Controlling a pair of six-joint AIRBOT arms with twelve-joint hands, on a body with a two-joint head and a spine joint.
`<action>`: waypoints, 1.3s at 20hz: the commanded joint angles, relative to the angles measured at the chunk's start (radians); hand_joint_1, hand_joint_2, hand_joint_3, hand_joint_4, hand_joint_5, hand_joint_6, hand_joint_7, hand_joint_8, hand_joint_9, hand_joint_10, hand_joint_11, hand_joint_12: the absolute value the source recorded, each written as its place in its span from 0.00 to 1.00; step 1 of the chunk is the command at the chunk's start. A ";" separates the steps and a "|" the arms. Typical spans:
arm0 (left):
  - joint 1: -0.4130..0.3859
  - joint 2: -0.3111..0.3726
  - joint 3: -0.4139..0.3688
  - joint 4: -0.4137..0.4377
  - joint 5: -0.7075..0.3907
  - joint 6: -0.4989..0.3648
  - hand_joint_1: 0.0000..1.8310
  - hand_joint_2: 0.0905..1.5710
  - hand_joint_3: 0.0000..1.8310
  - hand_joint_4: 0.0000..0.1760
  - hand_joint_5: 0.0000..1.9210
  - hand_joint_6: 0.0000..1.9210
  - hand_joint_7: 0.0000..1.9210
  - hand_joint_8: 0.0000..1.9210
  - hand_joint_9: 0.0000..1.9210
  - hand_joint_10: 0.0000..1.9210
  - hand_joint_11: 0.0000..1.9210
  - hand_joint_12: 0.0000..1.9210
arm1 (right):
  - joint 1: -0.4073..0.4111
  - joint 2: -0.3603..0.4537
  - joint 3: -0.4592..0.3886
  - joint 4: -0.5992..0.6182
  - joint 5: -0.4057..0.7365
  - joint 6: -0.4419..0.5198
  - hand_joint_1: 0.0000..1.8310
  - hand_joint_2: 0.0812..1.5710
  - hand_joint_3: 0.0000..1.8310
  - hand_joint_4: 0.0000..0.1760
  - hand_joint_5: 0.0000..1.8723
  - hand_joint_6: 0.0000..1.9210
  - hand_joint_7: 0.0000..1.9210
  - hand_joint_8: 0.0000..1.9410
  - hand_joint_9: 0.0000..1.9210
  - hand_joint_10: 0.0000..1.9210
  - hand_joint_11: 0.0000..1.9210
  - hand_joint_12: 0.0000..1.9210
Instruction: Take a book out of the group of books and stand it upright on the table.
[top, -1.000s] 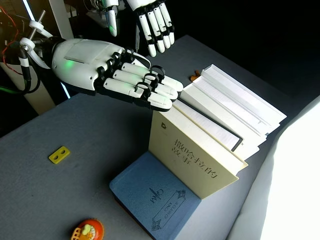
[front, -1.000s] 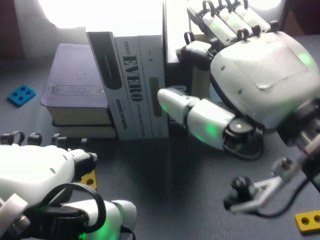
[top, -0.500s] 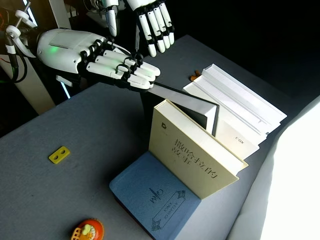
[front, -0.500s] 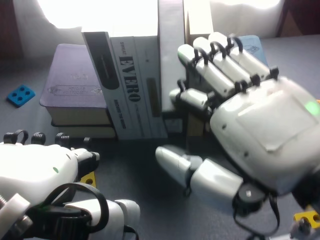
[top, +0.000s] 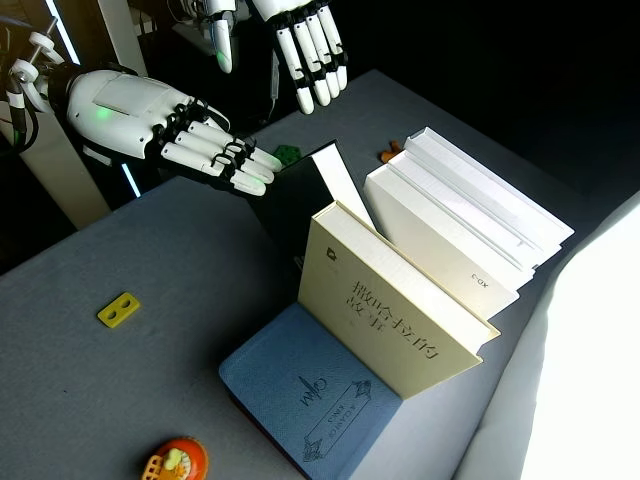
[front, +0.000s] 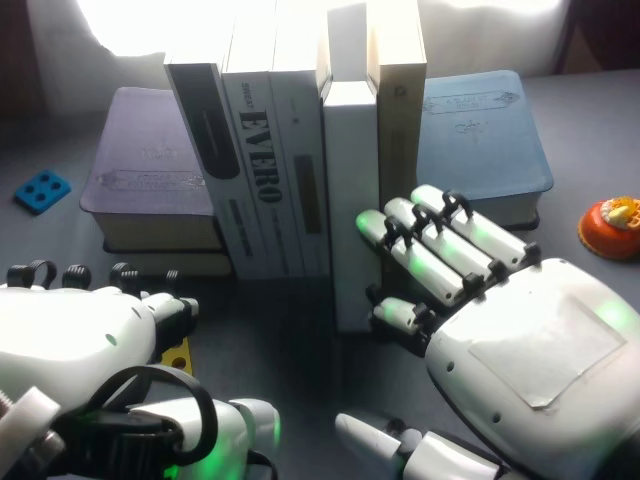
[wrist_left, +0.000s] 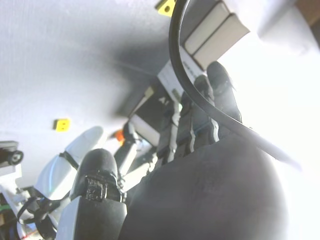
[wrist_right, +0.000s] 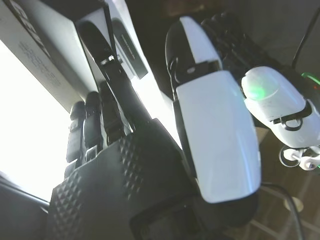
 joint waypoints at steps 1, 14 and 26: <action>-0.006 0.001 -0.005 0.076 0.012 -0.002 0.00 0.81 0.00 0.23 0.05 0.00 0.04 0.00 0.04 0.00 0.00 0.15 | -0.001 0.001 0.010 -0.069 0.058 0.006 0.00 0.77 0.00 0.00 0.32 0.25 0.01 0.00 0.00 0.00 0.00 0.00; -0.006 0.001 -0.005 0.076 0.012 -0.002 0.00 0.80 0.00 0.29 0.04 0.00 0.04 0.00 0.03 0.00 0.00 0.12 | -0.069 -0.037 0.116 -0.069 -0.005 0.040 0.00 0.78 0.00 0.00 0.31 0.25 0.01 0.00 0.00 0.00 0.00 0.00; -0.005 0.001 -0.009 0.072 0.012 -0.002 0.00 0.81 0.00 0.29 0.06 0.00 0.05 0.00 0.03 0.00 0.00 0.12 | -0.080 0.153 -0.054 -0.077 0.069 -0.056 0.00 0.79 0.00 0.00 0.18 0.17 0.10 0.01 0.02 0.01 0.00 0.00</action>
